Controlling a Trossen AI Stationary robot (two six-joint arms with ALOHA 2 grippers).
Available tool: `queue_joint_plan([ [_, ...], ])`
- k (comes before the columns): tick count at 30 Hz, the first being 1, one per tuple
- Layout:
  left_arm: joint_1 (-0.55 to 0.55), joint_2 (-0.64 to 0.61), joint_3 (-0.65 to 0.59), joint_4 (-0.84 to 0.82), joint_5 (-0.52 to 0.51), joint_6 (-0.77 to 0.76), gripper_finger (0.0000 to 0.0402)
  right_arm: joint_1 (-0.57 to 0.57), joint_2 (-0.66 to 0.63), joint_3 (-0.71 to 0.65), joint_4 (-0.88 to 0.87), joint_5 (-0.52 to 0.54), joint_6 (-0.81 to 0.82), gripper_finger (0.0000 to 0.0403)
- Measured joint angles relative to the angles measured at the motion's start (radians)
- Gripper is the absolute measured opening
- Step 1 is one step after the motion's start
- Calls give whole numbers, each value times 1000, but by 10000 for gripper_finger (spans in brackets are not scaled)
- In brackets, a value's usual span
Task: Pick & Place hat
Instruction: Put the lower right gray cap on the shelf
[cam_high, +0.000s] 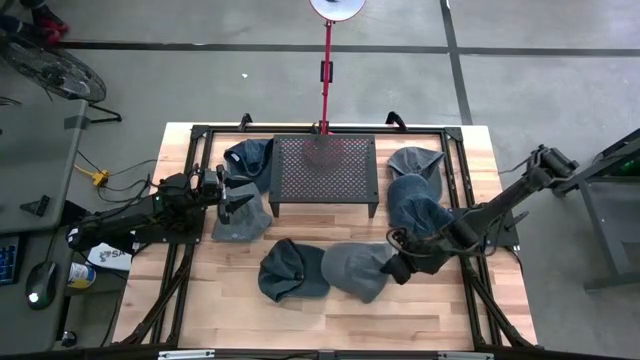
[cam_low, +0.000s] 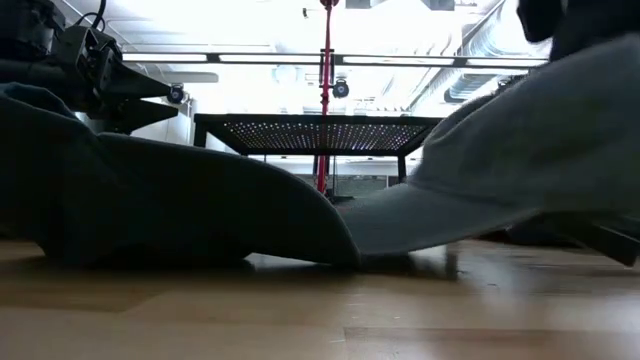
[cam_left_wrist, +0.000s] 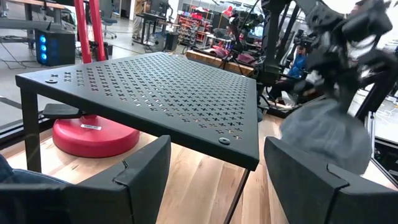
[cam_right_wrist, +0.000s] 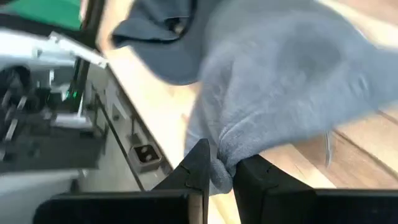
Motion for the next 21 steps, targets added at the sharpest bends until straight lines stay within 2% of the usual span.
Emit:
queue_joint_plan([
  [4, 0, 0, 0, 0, 0, 0, 255, -39, -50, 134, -170, -64, -183, 37],
  [10, 0, 0, 0, 0, 0, 0, 255, -147, -59, 380, -422, -214, -543, 37],
  [14, 0, 0, 0, 0, 0, 0, 255, -229, -58, 512, -526, -320, -783, 37],
  [21, 0, 0, 0, 0, 0, 0, 255, -374, -57, 674, -630, -481, -1067, 36],
])
